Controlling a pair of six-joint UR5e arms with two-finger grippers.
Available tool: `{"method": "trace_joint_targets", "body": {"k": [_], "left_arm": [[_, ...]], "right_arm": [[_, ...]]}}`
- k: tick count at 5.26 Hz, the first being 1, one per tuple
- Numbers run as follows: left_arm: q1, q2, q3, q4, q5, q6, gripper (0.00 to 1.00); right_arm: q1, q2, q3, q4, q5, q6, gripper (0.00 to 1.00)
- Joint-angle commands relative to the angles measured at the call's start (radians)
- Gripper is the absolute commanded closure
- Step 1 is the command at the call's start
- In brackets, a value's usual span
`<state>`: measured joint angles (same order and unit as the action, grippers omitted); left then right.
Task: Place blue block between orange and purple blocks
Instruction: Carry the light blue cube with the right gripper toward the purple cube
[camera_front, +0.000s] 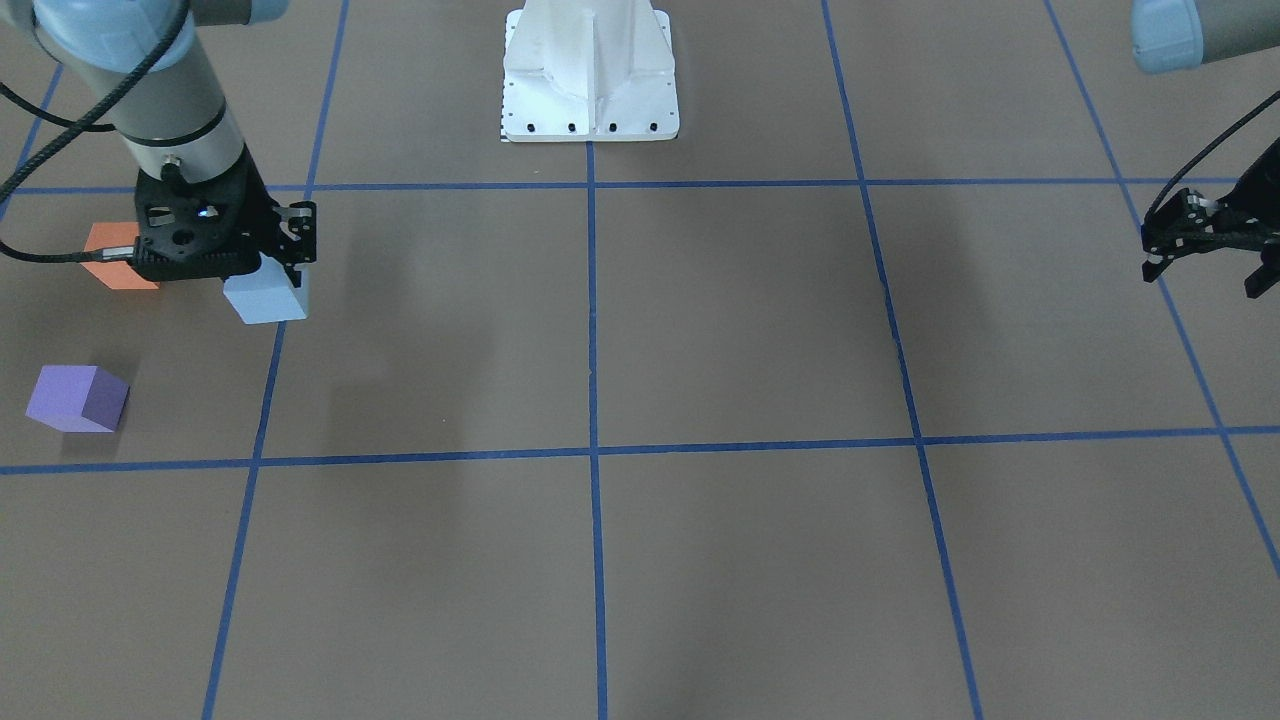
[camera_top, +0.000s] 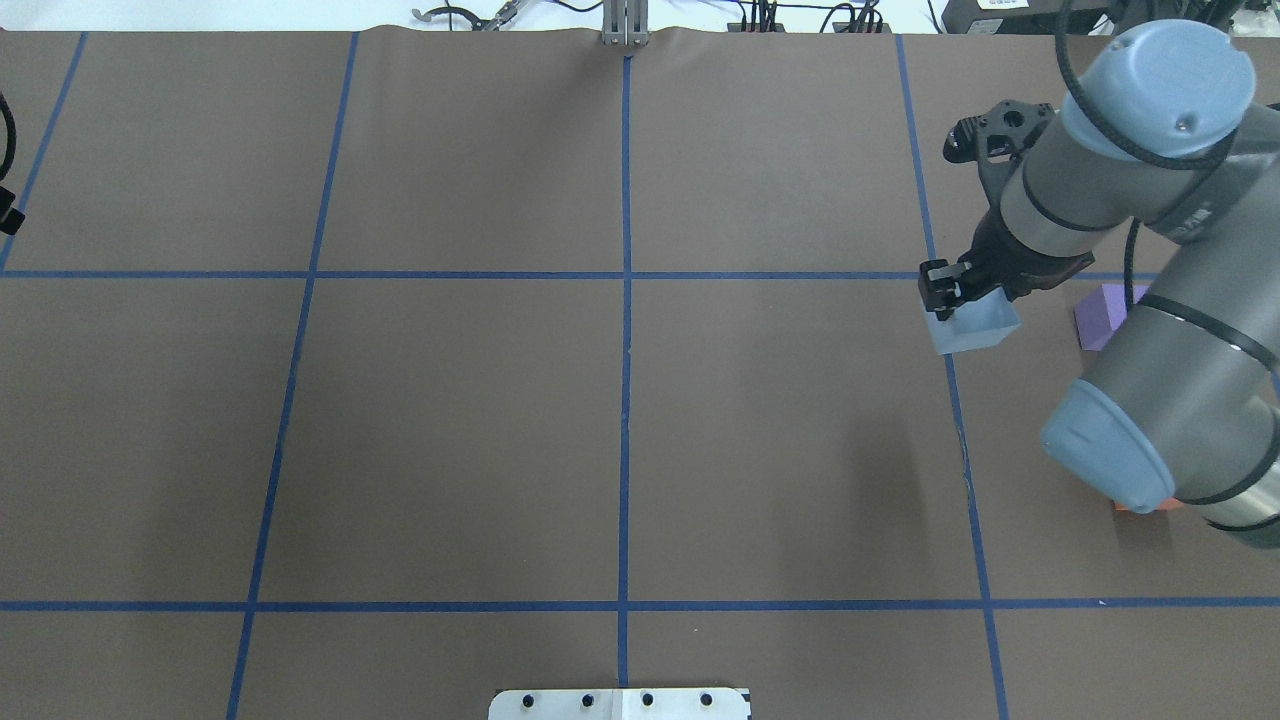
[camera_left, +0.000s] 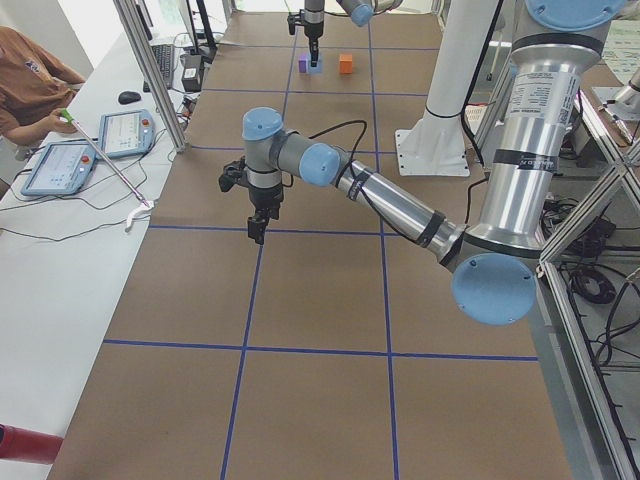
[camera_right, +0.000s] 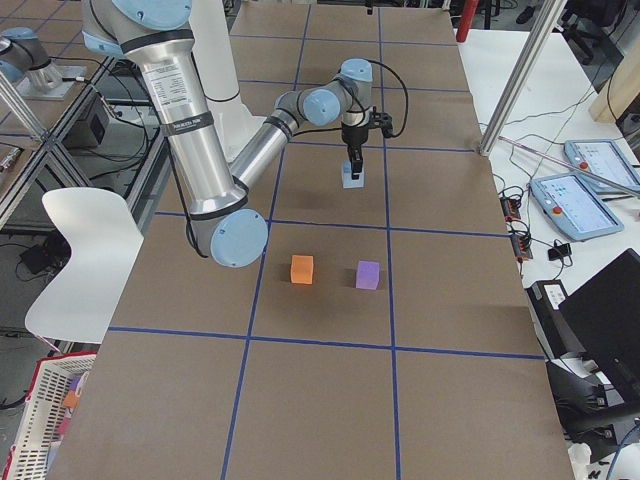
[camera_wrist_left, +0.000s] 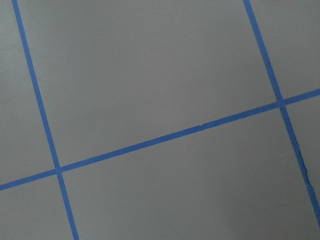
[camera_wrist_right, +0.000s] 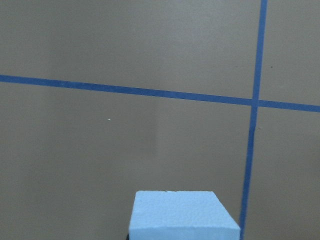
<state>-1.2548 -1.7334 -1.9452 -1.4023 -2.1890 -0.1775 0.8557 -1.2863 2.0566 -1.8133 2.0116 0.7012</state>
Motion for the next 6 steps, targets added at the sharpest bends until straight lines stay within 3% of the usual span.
{"method": "trace_joint_targets", "body": {"k": [1,3,4,6], "left_arm": [[0.000,0.000,-0.004,0.000,0.000,0.000,0.00],[0.000,0.000,-0.009,0.000,0.000,-0.003,0.00],[0.002,0.002,-0.011,0.002,0.000,-0.003,0.00],[0.003,0.000,-0.011,0.000,0.002,-0.003,0.00]], "right_arm": [[0.113,-0.275,-0.069,0.415,0.106,-0.057,1.00],[0.211,-0.339,-0.159,0.453,0.140,-0.220,1.00],[0.244,-0.346,-0.161,0.447,0.189,-0.223,1.00],[0.232,-0.332,-0.241,0.456,0.179,-0.217,1.00]]}}
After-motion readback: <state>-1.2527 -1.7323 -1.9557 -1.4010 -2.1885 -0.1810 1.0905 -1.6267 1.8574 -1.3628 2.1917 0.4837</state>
